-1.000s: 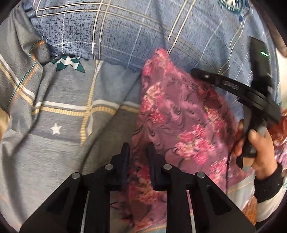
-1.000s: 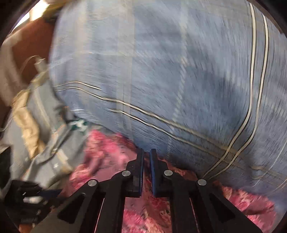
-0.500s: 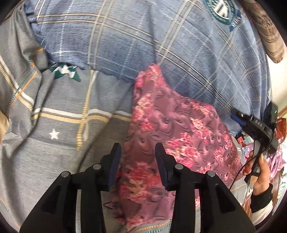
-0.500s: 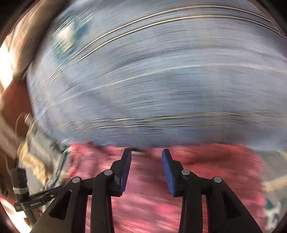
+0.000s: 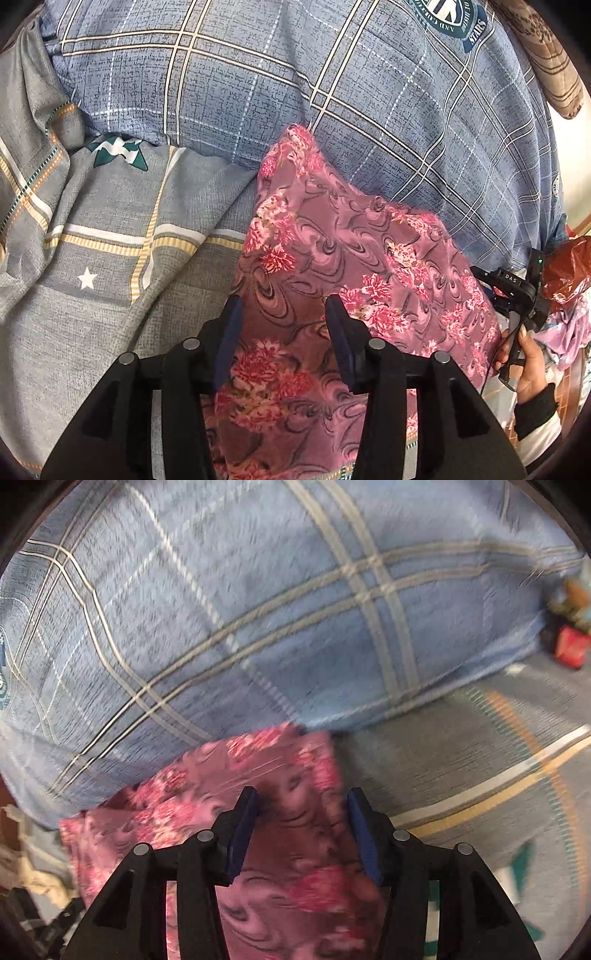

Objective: Fold small clothes

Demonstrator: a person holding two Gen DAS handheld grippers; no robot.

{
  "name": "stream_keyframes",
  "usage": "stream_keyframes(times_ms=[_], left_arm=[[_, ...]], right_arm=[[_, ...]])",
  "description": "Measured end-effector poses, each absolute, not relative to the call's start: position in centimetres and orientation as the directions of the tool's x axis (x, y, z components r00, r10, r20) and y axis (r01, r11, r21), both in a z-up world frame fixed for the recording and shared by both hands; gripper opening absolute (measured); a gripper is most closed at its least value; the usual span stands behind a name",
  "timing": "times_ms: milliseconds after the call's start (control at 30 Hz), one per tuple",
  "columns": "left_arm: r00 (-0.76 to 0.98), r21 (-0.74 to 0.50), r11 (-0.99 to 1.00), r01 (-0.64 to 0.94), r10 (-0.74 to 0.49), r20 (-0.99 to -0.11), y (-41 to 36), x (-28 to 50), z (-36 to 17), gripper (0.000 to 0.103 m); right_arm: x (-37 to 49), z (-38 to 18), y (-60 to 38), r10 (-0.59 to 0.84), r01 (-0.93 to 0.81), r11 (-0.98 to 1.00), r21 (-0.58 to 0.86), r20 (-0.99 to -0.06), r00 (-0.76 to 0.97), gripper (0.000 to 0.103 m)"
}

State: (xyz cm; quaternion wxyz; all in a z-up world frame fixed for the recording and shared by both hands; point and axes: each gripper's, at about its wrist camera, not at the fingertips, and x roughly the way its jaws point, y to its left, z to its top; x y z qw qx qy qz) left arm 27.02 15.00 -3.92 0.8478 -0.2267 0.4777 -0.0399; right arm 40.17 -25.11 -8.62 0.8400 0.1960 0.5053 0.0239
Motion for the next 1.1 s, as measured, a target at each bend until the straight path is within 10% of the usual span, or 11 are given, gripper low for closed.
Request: stream_keyframes(times_ms=[33,67,233,500,800,1100], left_arm=[[0.542,-0.412,0.898,-0.153,-0.273,-0.795,15.0,27.0,-4.0,0.044],[0.543,-0.407,0.9,-0.156,-0.266,-0.797,14.9,27.1,-4.1,0.044],[0.496,-0.336,0.915,-0.224,-0.19,-0.847,15.0,28.0,-5.9,0.044],[0.522,-0.423,0.866,-0.268,-0.238,-0.819,18.8,27.4,-4.8,0.044],[0.555,-0.514,0.797,-0.317,-0.284,-0.782,22.4,25.7,-4.4,0.049],[0.536,-0.477,0.834,-0.278,-0.277,-0.798,22.9,24.9,-3.6,0.049]], right_arm=[[39.8,-8.2,-24.7,0.217,0.152,0.929,0.336,-0.83,0.513,0.015],[39.4,-7.2,-24.4,0.192,0.132,0.939,0.317,-0.804,0.562,0.008],[39.1,-5.1,-25.0,0.122,0.123,0.957,0.264,-0.748,0.653,0.006],[36.6,-6.1,-24.1,0.073,0.171,0.958,0.229,-0.774,0.629,0.019],[26.7,-5.0,-7.1,0.524,-0.336,0.851,0.405,-0.711,0.469,0.045],[18.5,-7.7,10.9,0.495,-0.748,0.655,0.107,-0.808,0.318,0.046]])
